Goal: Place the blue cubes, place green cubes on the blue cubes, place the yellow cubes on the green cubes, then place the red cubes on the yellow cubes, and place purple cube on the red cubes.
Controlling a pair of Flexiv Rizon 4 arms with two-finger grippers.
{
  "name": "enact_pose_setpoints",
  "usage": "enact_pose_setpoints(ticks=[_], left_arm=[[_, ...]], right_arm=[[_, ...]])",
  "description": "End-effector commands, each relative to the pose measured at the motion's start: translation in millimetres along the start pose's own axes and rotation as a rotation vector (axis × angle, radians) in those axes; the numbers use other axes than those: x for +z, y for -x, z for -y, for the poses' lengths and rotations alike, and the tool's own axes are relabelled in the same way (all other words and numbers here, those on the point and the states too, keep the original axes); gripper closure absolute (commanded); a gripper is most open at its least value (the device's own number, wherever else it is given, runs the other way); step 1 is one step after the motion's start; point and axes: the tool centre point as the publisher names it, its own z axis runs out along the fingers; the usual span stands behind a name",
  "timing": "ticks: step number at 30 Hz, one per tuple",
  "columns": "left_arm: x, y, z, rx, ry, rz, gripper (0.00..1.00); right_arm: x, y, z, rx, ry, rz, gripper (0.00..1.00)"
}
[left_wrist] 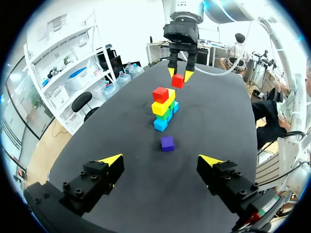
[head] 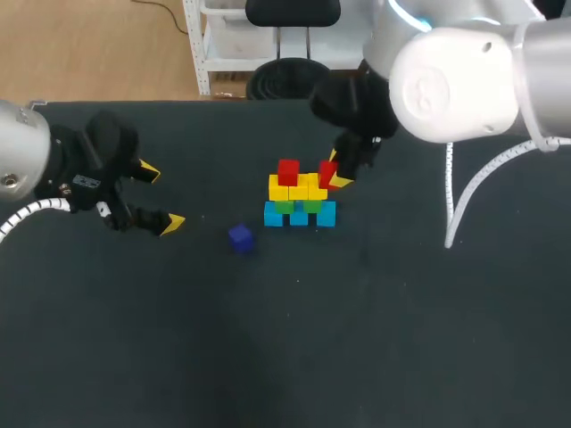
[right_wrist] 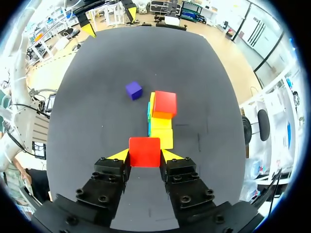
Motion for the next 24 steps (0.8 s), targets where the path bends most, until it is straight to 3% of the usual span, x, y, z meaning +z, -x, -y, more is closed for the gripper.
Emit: enact_pose_setpoints(ticks=[1,14,24], left_arm=[[0.0,-1.9,-0.5,0.002,-0.002,0.008,0.00],[0.0,-1.9,-0.5,0.002,-0.002,0.008,0.00],[0.0,-1.9,-0.5,0.002,-0.002,0.008,0.00]], right_arm=[[7.0,1.3,-6.2,-0.004,0.024,0.011,1.00],[-0.2,4.0,-1.2,-0.002,-0.018,-0.009,1.00],[-2.6,5.3,10.7,-0.038,0.014,-0.076,1.00]])
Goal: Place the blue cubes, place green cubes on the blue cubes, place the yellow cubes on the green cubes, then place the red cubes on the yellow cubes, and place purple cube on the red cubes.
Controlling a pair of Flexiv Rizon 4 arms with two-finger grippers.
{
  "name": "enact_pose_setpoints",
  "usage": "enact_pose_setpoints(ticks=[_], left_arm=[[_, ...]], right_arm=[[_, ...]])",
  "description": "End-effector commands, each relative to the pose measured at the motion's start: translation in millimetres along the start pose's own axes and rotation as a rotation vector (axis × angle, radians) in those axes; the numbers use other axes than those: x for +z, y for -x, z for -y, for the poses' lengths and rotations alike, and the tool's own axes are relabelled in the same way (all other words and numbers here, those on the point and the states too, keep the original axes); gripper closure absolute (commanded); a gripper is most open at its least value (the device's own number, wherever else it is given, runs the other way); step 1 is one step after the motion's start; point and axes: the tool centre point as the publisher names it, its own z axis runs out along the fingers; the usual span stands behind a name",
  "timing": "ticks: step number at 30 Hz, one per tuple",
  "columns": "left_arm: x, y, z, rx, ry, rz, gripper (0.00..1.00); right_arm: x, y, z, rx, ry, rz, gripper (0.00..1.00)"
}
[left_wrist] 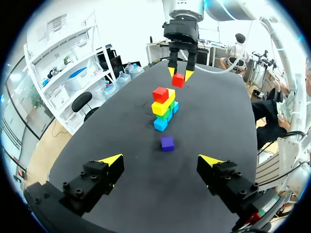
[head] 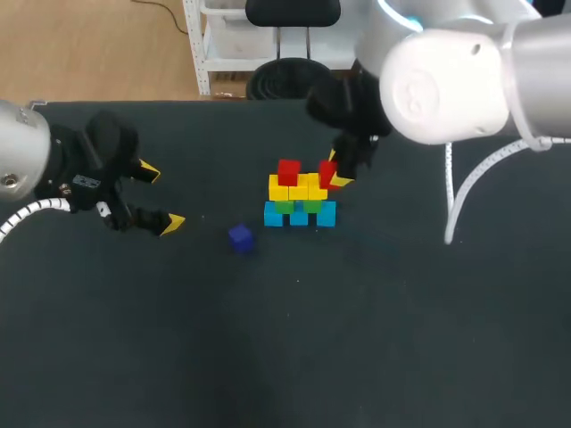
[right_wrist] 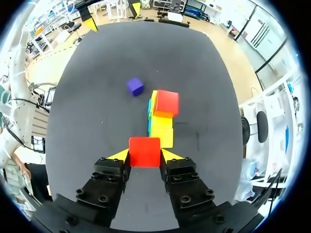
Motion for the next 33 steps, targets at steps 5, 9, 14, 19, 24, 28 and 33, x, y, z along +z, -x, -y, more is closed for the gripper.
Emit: enact_pose_setpoints(ticks=[5,9,14,19,24,28,33], left_arm=[[0.0,-1.9,-0.5,0.002,-0.002,0.008,0.00],[0.0,-1.9,-0.5,0.002,-0.002,0.008,0.00],[0.0,-1.9,-0.5,0.002,-0.002,0.008,0.00],[0.0,-1.9,-0.5,0.002,-0.002,0.008,0.00],[0.0,-1.9,-0.5,0.002,-0.002,0.008,0.00],[0.0,-1.9,-0.5,0.002,-0.002,0.008,0.00],[0.0,-1.9,-0.5,0.002,-0.002,0.008,0.00]], right_arm=[[1.5,6.3,14.9,-0.007,0.020,-0.024,1.00],[3.5,8.4,17.3,-0.008,0.020,-0.027,1.00],[8.5,12.7,18.0,-0.015,0.033,-0.027,1.00],[10.4,14.9,17.3,-0.017,0.037,-0.026,1.00],[11.7,16.4,17.4,-0.018,0.040,-0.024,1.00],[13.3,17.4,17.6,-0.020,0.045,-0.026,1.00],[15.4,18.4,18.0,-0.023,0.050,-0.027,1.00]])
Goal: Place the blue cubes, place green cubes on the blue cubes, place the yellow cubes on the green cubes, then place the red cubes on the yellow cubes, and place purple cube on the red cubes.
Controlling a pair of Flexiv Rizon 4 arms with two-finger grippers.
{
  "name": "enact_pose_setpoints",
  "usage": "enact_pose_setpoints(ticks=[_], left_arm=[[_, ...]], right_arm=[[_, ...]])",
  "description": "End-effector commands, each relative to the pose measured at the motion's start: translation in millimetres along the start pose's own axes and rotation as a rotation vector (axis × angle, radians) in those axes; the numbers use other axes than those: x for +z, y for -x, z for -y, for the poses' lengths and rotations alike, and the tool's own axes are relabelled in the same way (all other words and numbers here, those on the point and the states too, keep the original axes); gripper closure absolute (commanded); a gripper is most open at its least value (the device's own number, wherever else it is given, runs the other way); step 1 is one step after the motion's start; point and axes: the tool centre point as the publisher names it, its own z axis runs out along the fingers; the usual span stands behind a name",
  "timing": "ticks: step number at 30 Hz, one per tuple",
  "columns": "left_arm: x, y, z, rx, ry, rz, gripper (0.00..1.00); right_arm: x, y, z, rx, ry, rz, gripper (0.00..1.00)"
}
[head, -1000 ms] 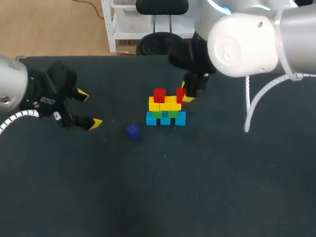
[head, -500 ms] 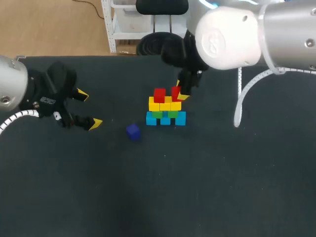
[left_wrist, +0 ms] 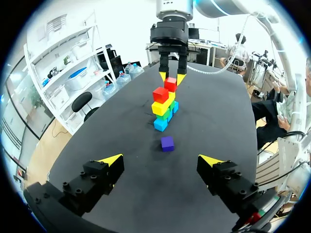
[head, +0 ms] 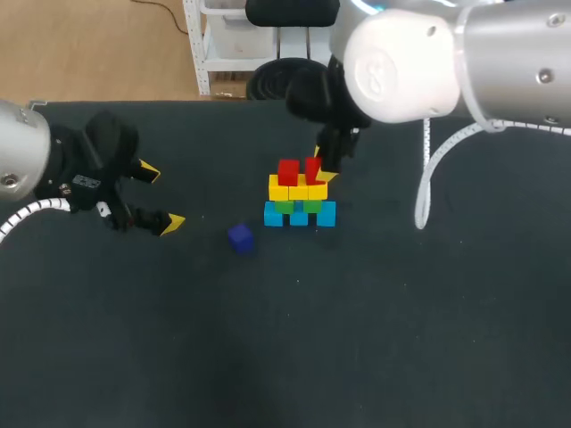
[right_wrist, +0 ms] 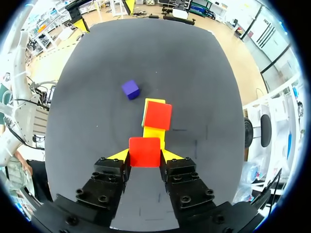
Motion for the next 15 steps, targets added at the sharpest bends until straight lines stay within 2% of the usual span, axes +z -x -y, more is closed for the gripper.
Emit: enact_pose_setpoints(ticks=[1,15], left_arm=[[0.0,-1.9,-0.5,0.002,-0.002,0.008,0.00],[0.0,-1.9,-0.5,0.002,-0.002,0.008,0.00]], right_arm=[[2.1,1.6,3.2,-0.001,0.008,0.000,1.00],[5.8,3.6,8.2,0.001,0.009,-0.002,1.00]])
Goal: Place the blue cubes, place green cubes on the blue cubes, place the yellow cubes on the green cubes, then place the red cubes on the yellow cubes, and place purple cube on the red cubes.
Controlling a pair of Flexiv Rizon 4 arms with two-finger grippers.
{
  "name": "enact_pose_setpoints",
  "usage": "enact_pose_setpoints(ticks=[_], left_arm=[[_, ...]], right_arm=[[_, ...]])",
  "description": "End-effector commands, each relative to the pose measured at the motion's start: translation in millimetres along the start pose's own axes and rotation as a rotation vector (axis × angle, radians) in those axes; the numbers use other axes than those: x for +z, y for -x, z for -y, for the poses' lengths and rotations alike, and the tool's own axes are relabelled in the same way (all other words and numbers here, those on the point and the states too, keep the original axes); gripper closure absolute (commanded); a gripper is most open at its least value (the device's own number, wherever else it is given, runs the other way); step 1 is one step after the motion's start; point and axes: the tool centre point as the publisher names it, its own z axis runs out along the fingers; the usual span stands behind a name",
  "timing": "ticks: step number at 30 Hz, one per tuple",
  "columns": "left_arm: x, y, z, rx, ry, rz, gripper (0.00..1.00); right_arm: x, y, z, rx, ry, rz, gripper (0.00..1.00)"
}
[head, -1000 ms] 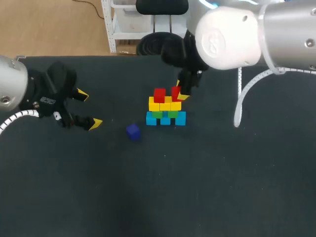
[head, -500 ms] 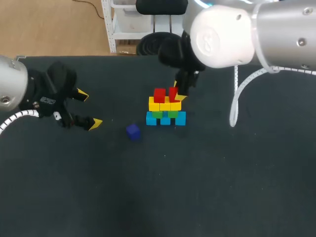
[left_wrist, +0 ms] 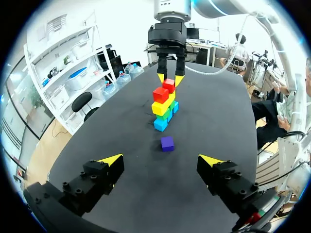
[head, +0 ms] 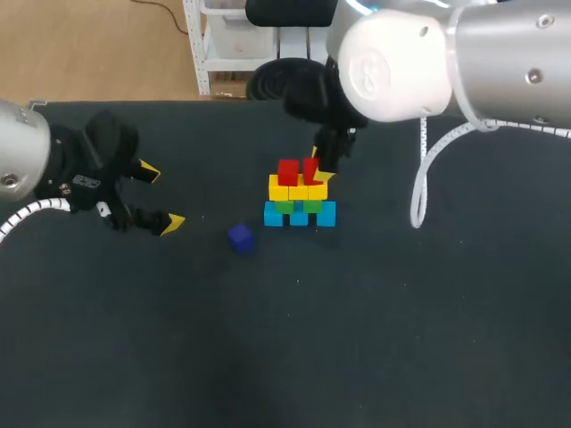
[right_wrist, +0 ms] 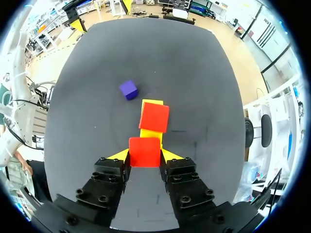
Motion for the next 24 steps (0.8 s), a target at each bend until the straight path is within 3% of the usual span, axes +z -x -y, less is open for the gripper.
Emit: enact_pose_setpoints(ticks=[1,24], left_arm=[[0.0,-1.9,-0.5,0.002,-0.002,0.008,0.00],[0.0,-1.9,-0.5,0.002,-0.002,0.008,0.00]], right_arm=[[1.8,1.8,3.9,-0.001,0.006,-0.001,1.00],[4.4,6.8,8.5,-0.012,0.011,-0.005,1.00]])
